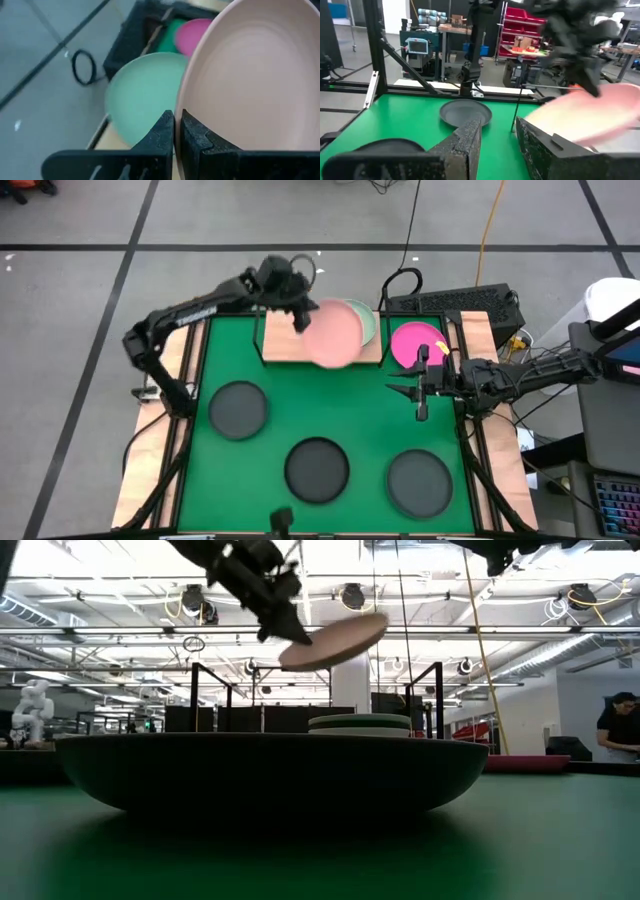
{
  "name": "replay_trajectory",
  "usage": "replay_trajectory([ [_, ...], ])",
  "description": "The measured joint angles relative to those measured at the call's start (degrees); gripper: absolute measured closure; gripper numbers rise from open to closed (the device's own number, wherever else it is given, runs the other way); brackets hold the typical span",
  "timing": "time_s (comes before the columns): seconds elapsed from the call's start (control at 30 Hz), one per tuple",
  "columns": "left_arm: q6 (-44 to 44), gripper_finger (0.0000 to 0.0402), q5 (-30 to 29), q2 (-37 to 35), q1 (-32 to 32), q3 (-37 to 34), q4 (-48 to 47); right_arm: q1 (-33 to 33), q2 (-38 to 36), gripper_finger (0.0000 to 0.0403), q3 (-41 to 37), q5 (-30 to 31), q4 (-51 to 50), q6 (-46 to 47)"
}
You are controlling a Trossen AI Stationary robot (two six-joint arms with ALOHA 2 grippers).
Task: Place and stack plates onto a shelf
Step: Stack the light pink plate on top of the light green plate
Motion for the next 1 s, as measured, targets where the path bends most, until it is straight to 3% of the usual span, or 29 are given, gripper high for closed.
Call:
replay_trajectory([
  [0.2, -3.62, 0.0391, 3.98, 9.24, 5.22, 8.9, 0.24, 0.38, 0.0, 0.0298, 0.0, 0.01, -0.08, 0.29],
  [0.47, -5.9, 0.037, 5.78, 16.99, 6.56, 13.39, 0.56, 0.61, 0.0, 0.0298, 0.0, 0.04, -0.1, 1.15],
  [0.73, -4.72, 0.0361, 4.49, 18.39, 6.92, 13.69, 1.33, 0.61, 0.0, 0.0298, 0.0, 0.08, -0.1, 1.12],
  [1.0, -4.87, 0.0301, 4.18, 18.41, 6.91, 13.67, 1.44, 0.61, 0.0, 0.0298, 0.0, 0.09, -0.1, 0.97],
])
